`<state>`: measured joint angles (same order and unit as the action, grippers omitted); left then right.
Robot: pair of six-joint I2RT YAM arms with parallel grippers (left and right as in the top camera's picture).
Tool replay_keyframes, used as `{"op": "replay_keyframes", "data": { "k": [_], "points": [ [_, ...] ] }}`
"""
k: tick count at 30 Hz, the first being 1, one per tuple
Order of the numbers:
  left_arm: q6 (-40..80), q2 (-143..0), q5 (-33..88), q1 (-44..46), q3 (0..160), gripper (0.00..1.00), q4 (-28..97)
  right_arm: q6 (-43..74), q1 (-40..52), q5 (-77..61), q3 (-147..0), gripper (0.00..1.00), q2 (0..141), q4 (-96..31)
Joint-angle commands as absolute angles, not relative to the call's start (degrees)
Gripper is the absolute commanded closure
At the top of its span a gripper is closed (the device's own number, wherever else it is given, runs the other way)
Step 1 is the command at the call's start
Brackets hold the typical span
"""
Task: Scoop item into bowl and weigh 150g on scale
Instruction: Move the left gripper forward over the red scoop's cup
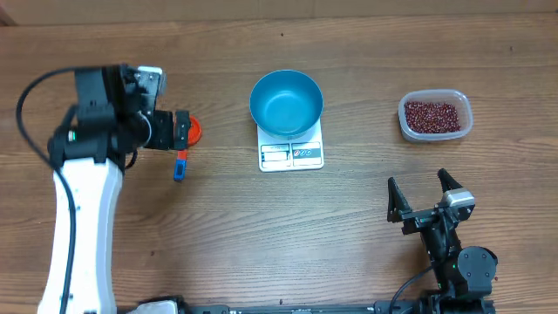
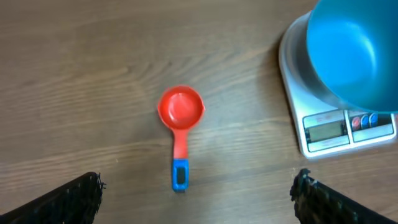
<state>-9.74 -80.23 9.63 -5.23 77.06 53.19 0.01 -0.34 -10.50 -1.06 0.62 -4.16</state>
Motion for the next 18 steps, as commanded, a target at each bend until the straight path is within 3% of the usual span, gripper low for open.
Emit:
{"op": "replay_keyframes", "data": {
  "k": [1,18],
  "points": [
    [-15.1,-87.4,10.5,-5.2,85.3,0.00,57.2,-0.1,-0.4,-10.3,-0.4,0.00,0.2,-3.9],
    [-19.6,-106.5,8.8,-9.1,94.3,0.00,63.7,-0.1,-0.4,-10.3,-0.4,0.00,0.2,-3.9]
  ]
}}
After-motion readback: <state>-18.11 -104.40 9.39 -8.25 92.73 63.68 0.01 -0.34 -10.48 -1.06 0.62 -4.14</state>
